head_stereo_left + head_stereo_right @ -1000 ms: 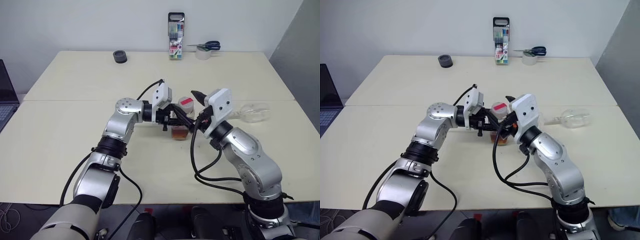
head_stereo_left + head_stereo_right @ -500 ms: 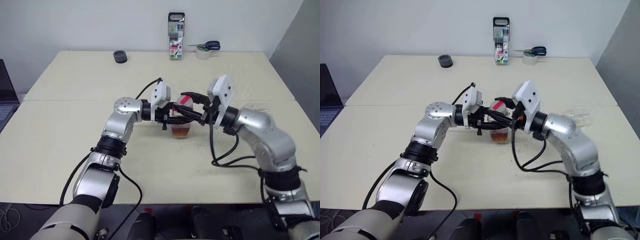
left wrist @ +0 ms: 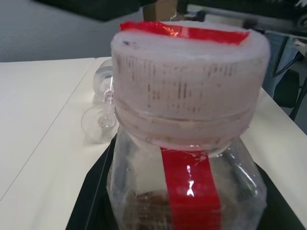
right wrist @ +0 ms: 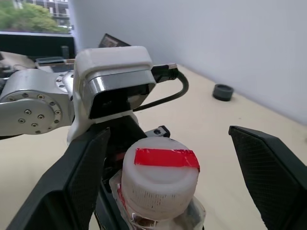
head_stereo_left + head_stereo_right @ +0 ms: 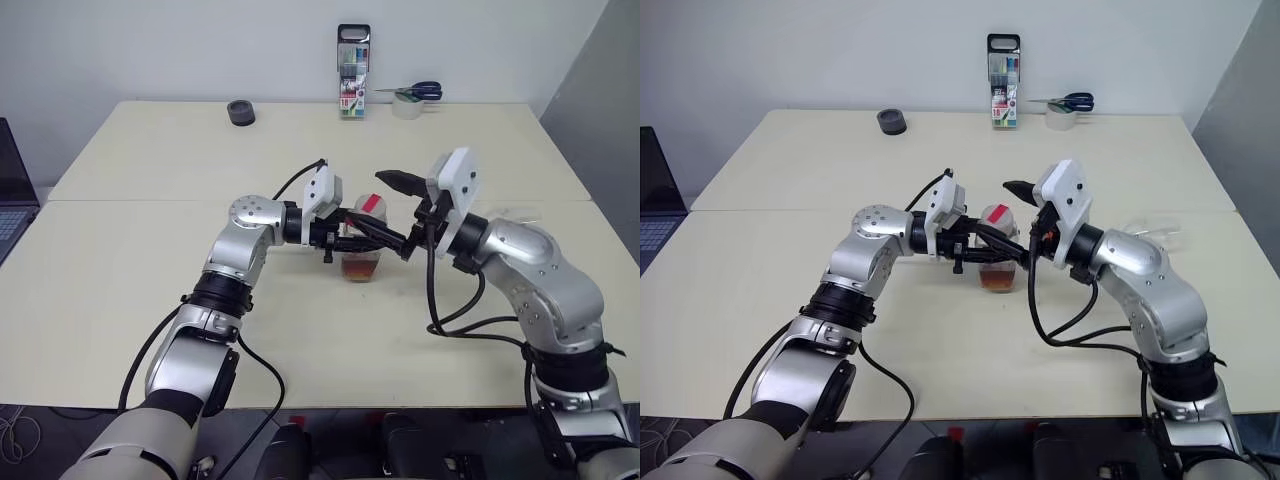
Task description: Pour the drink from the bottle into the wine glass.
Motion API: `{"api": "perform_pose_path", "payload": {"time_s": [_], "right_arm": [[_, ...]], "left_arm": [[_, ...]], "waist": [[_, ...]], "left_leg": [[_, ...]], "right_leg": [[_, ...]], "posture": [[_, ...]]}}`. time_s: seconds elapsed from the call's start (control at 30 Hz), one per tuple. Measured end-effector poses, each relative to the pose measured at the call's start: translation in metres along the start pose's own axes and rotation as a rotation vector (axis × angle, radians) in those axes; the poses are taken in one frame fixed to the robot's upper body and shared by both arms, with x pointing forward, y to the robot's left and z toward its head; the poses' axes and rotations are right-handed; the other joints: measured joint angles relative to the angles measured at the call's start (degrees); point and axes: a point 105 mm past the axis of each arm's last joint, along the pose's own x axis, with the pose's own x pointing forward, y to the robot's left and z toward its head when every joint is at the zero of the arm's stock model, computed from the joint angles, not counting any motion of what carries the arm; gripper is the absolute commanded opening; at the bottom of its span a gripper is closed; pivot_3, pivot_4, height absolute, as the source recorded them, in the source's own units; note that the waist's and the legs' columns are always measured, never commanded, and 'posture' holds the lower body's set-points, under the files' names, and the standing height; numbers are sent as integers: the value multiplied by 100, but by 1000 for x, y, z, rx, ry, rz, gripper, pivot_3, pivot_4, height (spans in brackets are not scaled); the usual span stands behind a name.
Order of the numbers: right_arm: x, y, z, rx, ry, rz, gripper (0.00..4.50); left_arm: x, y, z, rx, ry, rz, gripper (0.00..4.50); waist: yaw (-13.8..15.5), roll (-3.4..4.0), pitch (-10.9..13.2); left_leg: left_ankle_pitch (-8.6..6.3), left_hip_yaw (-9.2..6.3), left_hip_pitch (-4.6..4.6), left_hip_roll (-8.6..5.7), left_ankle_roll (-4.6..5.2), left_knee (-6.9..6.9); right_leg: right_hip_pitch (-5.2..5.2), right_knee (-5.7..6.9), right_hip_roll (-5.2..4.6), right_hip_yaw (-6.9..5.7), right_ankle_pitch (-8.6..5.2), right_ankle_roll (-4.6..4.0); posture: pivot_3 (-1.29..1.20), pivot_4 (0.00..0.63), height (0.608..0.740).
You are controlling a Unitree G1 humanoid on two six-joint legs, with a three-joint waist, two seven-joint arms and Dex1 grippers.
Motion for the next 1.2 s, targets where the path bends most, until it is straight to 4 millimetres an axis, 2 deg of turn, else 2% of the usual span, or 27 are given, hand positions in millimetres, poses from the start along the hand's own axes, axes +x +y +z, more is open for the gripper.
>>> {"api": "perform_pose_path", "payload": {"time_s": [0.2, 0.8, 1.03, 1.2], "right_arm": [[0, -3, -4, -5, 4, -71, 4303], [-17, -2, 0, 1, 12, -90, 4303], [-19, 10, 4, 29, 22, -26, 4303], [-12, 15, 8, 6, 11, -27, 4303]], "left_arm": [[0, -1, 0, 0, 4, -13, 1734], [2, -1, 1, 7, 9, -21, 1734], [2, -1, 0, 3, 10, -19, 1734], [2, 0, 1, 5, 9, -19, 1734]], "waist": [[-2, 0, 0], [0, 0, 0], [0, 0, 0], [-1, 0, 0]], "left_leg": [[0, 0, 0, 1, 1, 1], [-5, -1, 0, 1, 9, 1], [-6, -1, 0, 1, 11, 1], [-6, -1, 0, 1, 10, 2]], "right_leg": [[0, 1, 2, -1, 0, 0], [0, 1, 3, -1, 0, 0], [0, 1, 3, -1, 0, 0], [0, 2, 3, -2, 0, 0]], "posture": [[0, 150, 740], [0, 150, 740], [0, 150, 740], [0, 150, 740]]}}
